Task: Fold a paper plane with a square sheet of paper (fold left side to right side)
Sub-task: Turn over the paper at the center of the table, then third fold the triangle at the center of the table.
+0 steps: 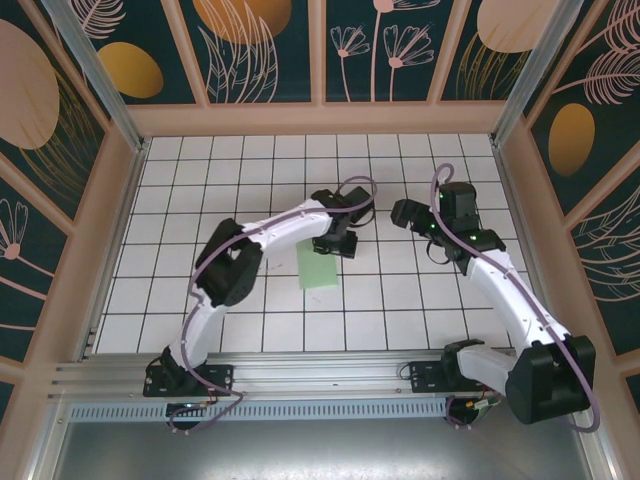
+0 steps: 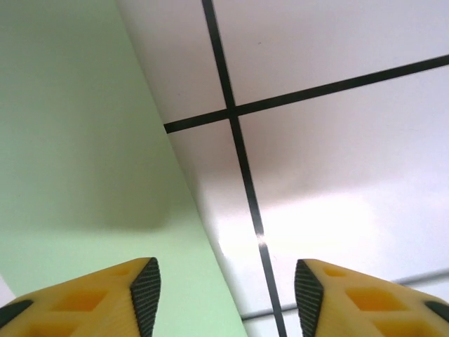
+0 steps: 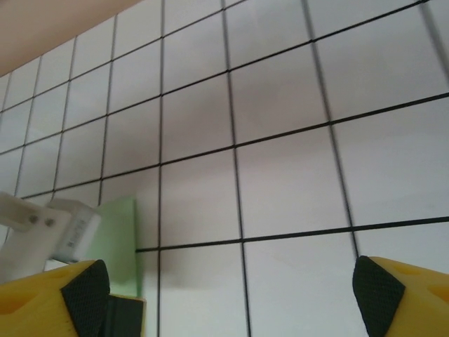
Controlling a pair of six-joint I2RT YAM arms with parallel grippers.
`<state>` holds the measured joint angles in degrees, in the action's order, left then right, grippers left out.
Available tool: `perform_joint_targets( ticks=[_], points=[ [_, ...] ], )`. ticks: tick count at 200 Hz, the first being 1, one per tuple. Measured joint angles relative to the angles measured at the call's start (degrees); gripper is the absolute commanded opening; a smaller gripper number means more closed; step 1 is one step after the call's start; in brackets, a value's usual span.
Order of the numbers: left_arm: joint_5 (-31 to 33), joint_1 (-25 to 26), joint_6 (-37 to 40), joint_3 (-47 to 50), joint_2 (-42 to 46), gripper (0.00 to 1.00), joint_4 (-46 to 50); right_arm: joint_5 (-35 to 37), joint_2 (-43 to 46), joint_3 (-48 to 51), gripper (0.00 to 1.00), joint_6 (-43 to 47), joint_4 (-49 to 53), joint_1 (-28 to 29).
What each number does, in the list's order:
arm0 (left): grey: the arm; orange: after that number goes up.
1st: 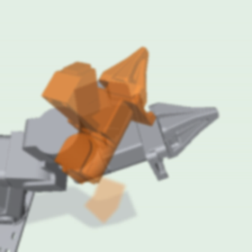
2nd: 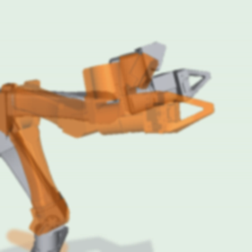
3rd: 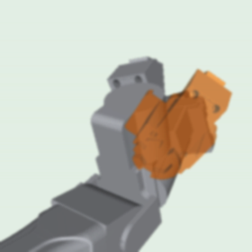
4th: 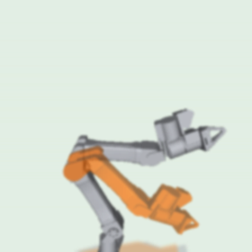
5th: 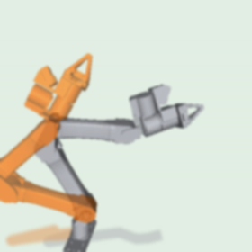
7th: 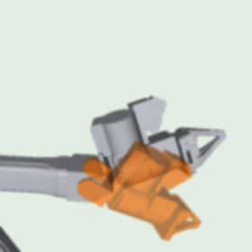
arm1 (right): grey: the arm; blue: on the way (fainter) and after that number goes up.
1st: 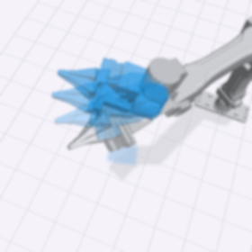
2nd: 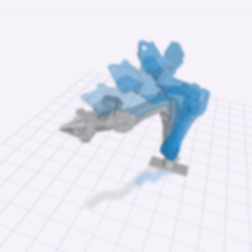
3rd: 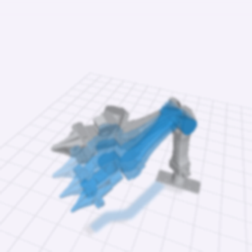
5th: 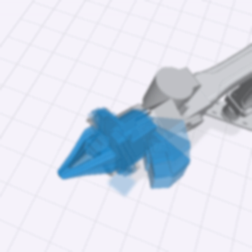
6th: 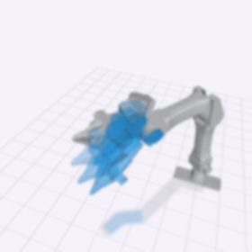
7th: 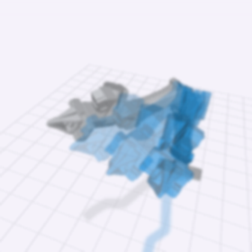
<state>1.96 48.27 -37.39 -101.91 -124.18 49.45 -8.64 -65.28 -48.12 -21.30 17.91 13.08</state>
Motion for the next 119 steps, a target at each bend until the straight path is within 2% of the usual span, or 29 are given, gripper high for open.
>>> perform_joint_targets(
  ticks=[32,67,84,119],
  points=[
    [-5.1,-4.6,0.0,17.5,18.0,0.63,-13.9,-8.5,-5.5,0.7,0.7,-1.9,-4.7,1.7],
    [-11.5,-14.4,-2.2,39.5,38.0,0.69,-31.8,-14.7,-17.1,-0.4,0.56,-5.0,-11.1,8.8],
    [-14.6,-18.4,-3.4,47.6,42.3,0.69,-39.7,-16.4,-24.1,-3.0,0.51,-6.4,-13.0,12.2],
    [-19.6,-21.6,-5.8,59.5,44.2,0.68,-51.6,-17.2,-34.4,-8.8,0.38,-8.1,-15.2,15.1]
  ],
)
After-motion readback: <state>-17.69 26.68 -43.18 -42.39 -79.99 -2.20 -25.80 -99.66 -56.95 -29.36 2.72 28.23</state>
